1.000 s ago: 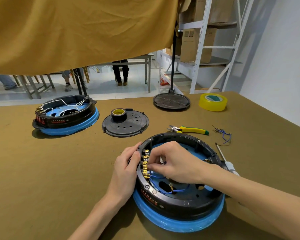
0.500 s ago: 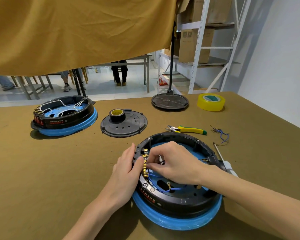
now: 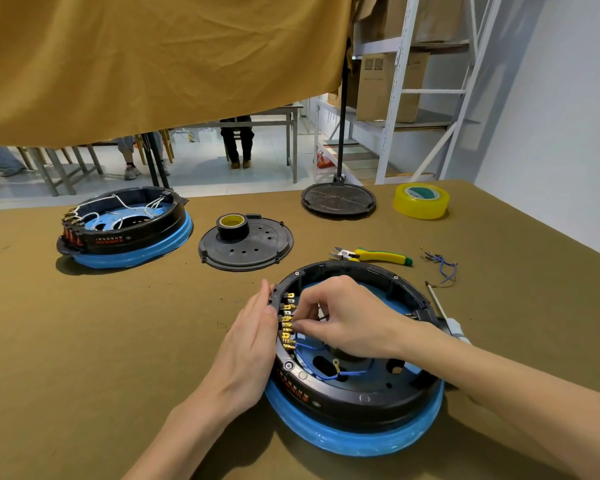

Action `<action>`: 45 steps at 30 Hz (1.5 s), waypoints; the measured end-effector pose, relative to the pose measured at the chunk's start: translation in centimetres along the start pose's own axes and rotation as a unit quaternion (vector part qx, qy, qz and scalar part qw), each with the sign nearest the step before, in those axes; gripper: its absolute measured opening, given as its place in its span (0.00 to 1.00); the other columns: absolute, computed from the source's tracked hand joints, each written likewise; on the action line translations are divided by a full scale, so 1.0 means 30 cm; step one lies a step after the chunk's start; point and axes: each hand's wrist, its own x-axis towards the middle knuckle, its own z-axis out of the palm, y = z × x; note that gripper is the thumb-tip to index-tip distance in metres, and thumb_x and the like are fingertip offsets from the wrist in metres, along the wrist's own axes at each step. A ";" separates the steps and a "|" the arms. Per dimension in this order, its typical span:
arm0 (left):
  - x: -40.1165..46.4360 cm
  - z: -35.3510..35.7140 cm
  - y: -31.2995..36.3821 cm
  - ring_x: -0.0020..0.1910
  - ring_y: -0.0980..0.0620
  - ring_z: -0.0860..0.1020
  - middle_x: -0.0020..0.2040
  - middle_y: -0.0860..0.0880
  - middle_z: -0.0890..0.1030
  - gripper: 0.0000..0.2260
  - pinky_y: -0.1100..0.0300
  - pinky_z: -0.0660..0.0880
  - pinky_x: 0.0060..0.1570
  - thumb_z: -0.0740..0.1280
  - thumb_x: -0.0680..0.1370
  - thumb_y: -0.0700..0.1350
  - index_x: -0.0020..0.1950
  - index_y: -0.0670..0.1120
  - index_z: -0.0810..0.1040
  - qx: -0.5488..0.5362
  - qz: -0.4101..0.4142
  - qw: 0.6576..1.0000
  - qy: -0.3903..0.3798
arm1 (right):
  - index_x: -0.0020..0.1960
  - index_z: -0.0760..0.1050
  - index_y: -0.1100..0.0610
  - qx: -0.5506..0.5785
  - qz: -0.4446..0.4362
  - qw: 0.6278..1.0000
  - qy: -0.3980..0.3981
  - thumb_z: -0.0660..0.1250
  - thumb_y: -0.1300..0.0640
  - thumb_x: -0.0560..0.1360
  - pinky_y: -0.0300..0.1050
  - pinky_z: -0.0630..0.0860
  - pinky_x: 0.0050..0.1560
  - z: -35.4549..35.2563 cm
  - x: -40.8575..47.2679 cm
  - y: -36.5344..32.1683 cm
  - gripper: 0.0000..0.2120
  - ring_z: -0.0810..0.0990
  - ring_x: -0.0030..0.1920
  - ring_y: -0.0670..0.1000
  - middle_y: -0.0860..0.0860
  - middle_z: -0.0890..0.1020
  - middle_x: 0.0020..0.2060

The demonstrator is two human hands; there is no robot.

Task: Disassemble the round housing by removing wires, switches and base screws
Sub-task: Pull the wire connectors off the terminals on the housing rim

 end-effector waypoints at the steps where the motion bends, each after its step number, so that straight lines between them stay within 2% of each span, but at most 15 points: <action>1: -0.001 0.000 0.002 0.62 0.90 0.45 0.75 0.69 0.51 0.32 0.81 0.45 0.62 0.44 0.78 0.66 0.82 0.60 0.48 -0.001 0.000 1.000 0.001 | 0.44 0.83 0.51 -0.002 -0.001 1.000 0.002 0.72 0.52 0.77 0.46 0.78 0.42 0.001 -0.001 0.001 0.05 0.79 0.40 0.43 0.44 0.83 0.38; 3: -0.004 0.004 0.008 0.62 0.90 0.46 0.75 0.69 0.53 0.31 0.84 0.45 0.60 0.45 0.79 0.65 0.82 0.60 0.51 -0.006 0.004 1.000 0.009 | 0.44 0.83 0.51 -0.003 -0.004 1.000 0.003 0.72 0.52 0.77 0.41 0.76 0.40 0.002 -0.001 0.001 0.05 0.79 0.40 0.42 0.43 0.83 0.38; 5: -0.007 0.014 0.013 0.63 0.89 0.52 0.75 0.67 0.59 0.30 0.87 0.49 0.58 0.48 0.80 0.62 0.82 0.57 0.56 -0.025 0.013 0.999 0.034 | 0.44 0.83 0.51 -0.005 0.000 1.000 0.008 0.72 0.52 0.77 0.40 0.74 0.39 0.004 -0.003 0.004 0.05 0.78 0.39 0.42 0.43 0.83 0.37; 7: -0.010 0.026 0.015 0.64 0.85 0.59 0.74 0.64 0.66 0.29 0.87 0.55 0.58 0.51 0.80 0.60 0.81 0.54 0.61 -0.048 0.016 0.997 0.060 | 0.44 0.83 0.50 -0.013 -0.001 1.000 0.016 0.72 0.52 0.77 0.39 0.73 0.38 0.011 -0.007 0.003 0.04 0.78 0.39 0.42 0.42 0.83 0.37; 9: -0.011 0.030 0.019 0.64 0.85 0.61 0.73 0.64 0.67 0.29 0.86 0.57 0.58 0.51 0.80 0.60 0.81 0.54 0.62 -0.054 0.015 0.996 0.069 | 0.45 0.83 0.50 -0.003 0.004 1.000 0.015 0.72 0.52 0.76 0.40 0.74 0.38 0.013 -0.004 0.002 0.03 0.78 0.38 0.43 0.43 0.82 0.36; 11: -0.012 0.027 0.019 0.67 0.81 0.61 0.75 0.63 0.66 0.29 0.81 0.57 0.65 0.51 0.79 0.60 0.81 0.54 0.62 -0.056 0.016 0.996 0.064 | 0.48 0.84 0.50 0.010 0.017 1.000 0.016 0.72 0.51 0.76 0.45 0.77 0.38 0.014 0.002 0.003 0.03 0.79 0.37 0.44 0.43 0.81 0.34; 12: -0.012 0.025 0.019 0.71 0.75 0.62 0.77 0.61 0.67 0.29 0.74 0.58 0.71 0.51 0.80 0.60 0.81 0.54 0.61 -0.060 0.017 0.996 0.059 | 0.48 0.85 0.50 0.012 0.019 1.000 0.017 0.72 0.51 0.76 0.46 0.78 0.39 0.015 0.003 0.004 0.04 0.79 0.37 0.44 0.43 0.81 0.34; 14: -0.013 0.022 0.018 0.75 0.66 0.64 0.78 0.58 0.68 0.29 0.63 0.60 0.76 0.51 0.80 0.60 0.81 0.54 0.61 -0.069 0.017 0.996 0.054 | 0.47 0.86 0.51 0.020 0.010 1.000 0.014 0.72 0.52 0.76 0.41 0.78 0.39 0.019 0.001 0.003 0.05 0.80 0.38 0.43 0.41 0.82 0.34; 18: -0.010 0.024 0.018 0.76 0.65 0.63 0.79 0.58 0.67 0.29 0.61 0.59 0.77 0.51 0.80 0.60 0.81 0.55 0.60 -0.064 0.016 0.996 0.056 | 0.47 0.87 0.54 0.040 0.003 0.999 0.002 0.73 0.54 0.77 0.36 0.75 0.41 0.012 0.001 0.001 0.05 0.81 0.40 0.42 0.43 0.85 0.38; 27: -0.006 0.023 0.017 0.75 0.62 0.67 0.77 0.56 0.71 0.29 0.53 0.64 0.77 0.51 0.80 0.60 0.81 0.52 0.62 -0.072 0.026 0.995 0.057 | 0.47 0.87 0.55 0.039 0.001 0.999 0.001 0.72 0.54 0.78 0.47 0.79 0.46 -0.001 -0.003 0.001 0.06 0.82 0.42 0.45 0.45 0.86 0.40; 34: -0.006 0.022 0.014 0.73 0.65 0.68 0.75 0.57 0.73 0.29 0.56 0.65 0.76 0.52 0.81 0.59 0.81 0.53 0.63 -0.069 0.033 0.995 0.061 | 0.48 0.87 0.54 0.027 0.004 1.000 0.003 0.72 0.54 0.78 0.49 0.80 0.48 -0.001 -0.012 -0.006 0.06 0.82 0.43 0.44 0.44 0.86 0.41; 39: -0.003 0.025 0.007 0.70 0.74 0.66 0.72 0.65 0.71 0.27 0.69 0.63 0.71 0.52 0.81 0.60 0.80 0.56 0.63 -0.065 0.039 0.995 0.062 | 0.48 0.87 0.53 0.014 0.006 1.000 0.005 0.72 0.54 0.78 0.50 0.80 0.47 -0.004 -0.015 -0.010 0.06 0.82 0.43 0.45 0.44 0.86 0.41; 43: 0.001 0.026 0.001 0.68 0.76 0.66 0.73 0.63 0.71 0.28 0.79 0.61 0.64 0.52 0.81 0.59 0.80 0.54 0.63 -0.063 0.038 0.995 0.063 | 0.48 0.87 0.52 -0.010 0.004 1.000 0.016 0.72 0.53 0.78 0.49 0.81 0.46 -0.002 -0.017 -0.014 0.06 0.82 0.43 0.43 0.44 0.86 0.41; 45: 0.004 0.026 -0.003 0.68 0.75 0.67 0.71 0.63 0.72 0.28 0.80 0.62 0.62 0.52 0.81 0.59 0.80 0.54 0.63 -0.064 0.039 0.995 0.060 | 0.47 0.87 0.52 -0.010 0.007 1.000 0.017 0.72 0.52 0.78 0.49 0.81 0.47 -0.006 -0.017 -0.016 0.06 0.82 0.43 0.43 0.44 0.86 0.41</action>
